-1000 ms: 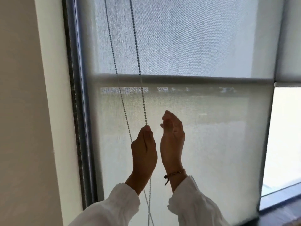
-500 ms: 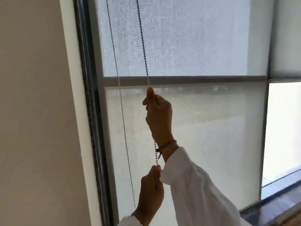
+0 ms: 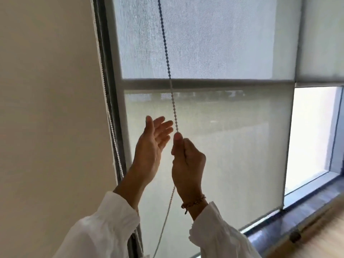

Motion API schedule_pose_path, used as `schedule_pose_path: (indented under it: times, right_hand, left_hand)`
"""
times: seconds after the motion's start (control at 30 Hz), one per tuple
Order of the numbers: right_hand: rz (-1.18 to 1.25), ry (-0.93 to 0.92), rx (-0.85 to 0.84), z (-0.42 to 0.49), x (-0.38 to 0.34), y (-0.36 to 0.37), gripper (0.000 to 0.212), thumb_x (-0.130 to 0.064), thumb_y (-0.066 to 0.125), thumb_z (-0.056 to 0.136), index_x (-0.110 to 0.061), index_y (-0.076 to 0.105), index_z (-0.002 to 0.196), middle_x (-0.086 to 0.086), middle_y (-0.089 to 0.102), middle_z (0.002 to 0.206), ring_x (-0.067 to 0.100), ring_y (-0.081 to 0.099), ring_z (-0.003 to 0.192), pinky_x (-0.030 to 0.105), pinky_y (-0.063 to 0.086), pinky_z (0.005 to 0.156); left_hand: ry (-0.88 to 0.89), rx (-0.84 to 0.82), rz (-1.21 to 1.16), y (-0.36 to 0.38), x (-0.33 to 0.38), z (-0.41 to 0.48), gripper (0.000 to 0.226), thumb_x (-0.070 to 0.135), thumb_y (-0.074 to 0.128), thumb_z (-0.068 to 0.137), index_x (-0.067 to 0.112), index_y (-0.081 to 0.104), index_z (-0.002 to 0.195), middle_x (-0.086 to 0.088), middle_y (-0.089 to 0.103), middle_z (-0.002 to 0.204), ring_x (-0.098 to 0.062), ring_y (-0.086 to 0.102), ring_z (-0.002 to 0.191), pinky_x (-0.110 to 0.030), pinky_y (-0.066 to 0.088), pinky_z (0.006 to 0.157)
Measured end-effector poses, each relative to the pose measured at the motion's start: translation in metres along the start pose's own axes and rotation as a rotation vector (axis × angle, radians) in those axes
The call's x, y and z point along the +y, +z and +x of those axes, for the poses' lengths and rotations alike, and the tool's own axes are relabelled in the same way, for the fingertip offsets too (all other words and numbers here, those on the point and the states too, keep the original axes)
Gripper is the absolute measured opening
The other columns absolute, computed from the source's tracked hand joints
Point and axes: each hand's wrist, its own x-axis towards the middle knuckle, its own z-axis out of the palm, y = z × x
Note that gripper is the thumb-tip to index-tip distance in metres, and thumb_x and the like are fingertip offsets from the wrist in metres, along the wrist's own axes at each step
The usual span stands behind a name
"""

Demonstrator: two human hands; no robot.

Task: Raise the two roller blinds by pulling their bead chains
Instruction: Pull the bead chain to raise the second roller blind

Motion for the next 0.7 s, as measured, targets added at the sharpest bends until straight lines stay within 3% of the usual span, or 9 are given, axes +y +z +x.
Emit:
schedule_pose_path:
  times: [0.07,0.13,0.2,0.23,0.33,0.43,0.53,0.63,0.7]
  right_hand:
    - [-0.05,0.017,0.001,-0.024,0.007,-0.005,0.048,-0.055,0.037,0.089,-0.021,0.041,0.055,-0.016,0.034,0.042,0.006,0.034,0.039,0.013,0.028,0.04]
    - [-0.06,0.028,-0.02,-0.046,0.012,-0.01,0.046,-0.054,0.037,0.09,-0.024,0.036,0.055,-0.011,0.035,0.044,0.004,0.03,0.04,0.012,0.024,0.043]
    - [-0.087,0.016,-0.043,-0.061,0.017,-0.012,0.048,-0.051,0.037,0.091,-0.021,0.033,0.054,-0.009,0.034,0.049,0.005,0.027,0.042,0.013,0.022,0.043]
    - [-0.095,0.032,-0.06,-0.063,0.021,-0.011,0.048,-0.052,0.037,0.091,-0.022,0.033,0.054,-0.009,0.034,0.049,0.005,0.026,0.042,0.013,0.022,0.043]
    - [0.022,0.28,-0.128,-0.057,0.026,-0.007,0.048,-0.059,0.041,0.085,-0.022,0.04,0.054,-0.011,0.04,0.049,0.008,0.032,0.048,0.026,0.03,0.048]
    - [0.209,0.484,-0.098,-0.031,0.029,-0.007,0.043,-0.053,0.04,0.084,-0.017,0.06,0.073,0.005,0.06,0.08,0.014,0.048,0.069,0.028,0.038,0.062]
    - [0.415,0.517,-0.058,0.009,0.016,-0.005,0.041,-0.053,0.04,0.087,-0.021,0.057,0.105,0.002,0.058,0.111,0.017,0.053,0.096,0.03,0.046,0.071]
    - [0.566,0.484,-0.195,0.048,-0.014,0.003,0.029,-0.039,0.043,0.092,-0.022,0.048,0.115,0.003,0.055,0.111,0.02,0.057,0.098,0.035,0.052,0.075]
    - [0.551,0.475,-0.303,0.064,-0.038,0.015,0.017,-0.028,0.041,0.096,-0.021,0.05,0.109,0.004,0.057,0.104,0.019,0.06,0.088,0.036,0.054,0.072]
  left_hand:
    - [0.02,-0.098,-0.08,0.0,0.025,0.009,0.045,0.044,0.022,0.094,0.018,0.05,0.117,-0.004,0.062,0.114,-0.018,0.062,0.105,-0.033,0.044,0.098]
    - [-0.003,-0.14,-0.138,0.006,0.041,0.014,0.04,0.044,0.03,0.093,0.017,0.059,0.1,0.002,0.064,0.077,-0.01,0.063,0.068,-0.025,0.053,0.068]
    - [-0.029,-0.044,-0.132,0.017,0.044,0.014,0.042,0.044,0.035,0.093,0.016,0.058,0.071,0.008,0.043,0.046,-0.005,0.037,0.039,-0.018,0.033,0.039]
    - [-0.006,0.021,-0.106,0.022,0.041,0.013,0.045,0.043,0.036,0.093,0.017,0.051,0.06,0.009,0.035,0.039,-0.005,0.028,0.034,-0.016,0.023,0.035]
    - [0.102,0.168,-0.052,0.025,0.033,0.011,0.047,0.041,0.038,0.093,0.019,0.037,0.051,0.01,0.029,0.036,-0.005,0.021,0.031,-0.017,0.015,0.036]
    - [0.211,0.218,0.021,0.014,0.026,0.008,0.047,0.039,0.038,0.093,0.023,0.035,0.048,0.009,0.029,0.036,-0.005,0.022,0.031,-0.016,0.018,0.036]
    - [0.216,0.241,0.092,0.005,-0.004,-0.011,0.047,0.04,0.04,0.091,0.025,0.041,0.046,0.009,0.034,0.036,-0.004,0.027,0.032,-0.018,0.024,0.036]
    - [0.118,0.226,0.152,-0.003,-0.05,-0.039,0.04,0.049,0.043,0.08,0.025,0.045,0.047,0.009,0.037,0.038,-0.005,0.03,0.036,-0.023,0.024,0.043]
    - [0.04,0.226,0.204,-0.006,-0.075,-0.057,0.039,0.05,0.043,0.077,0.022,0.041,0.05,0.009,0.034,0.039,-0.008,0.029,0.038,-0.028,0.023,0.045]
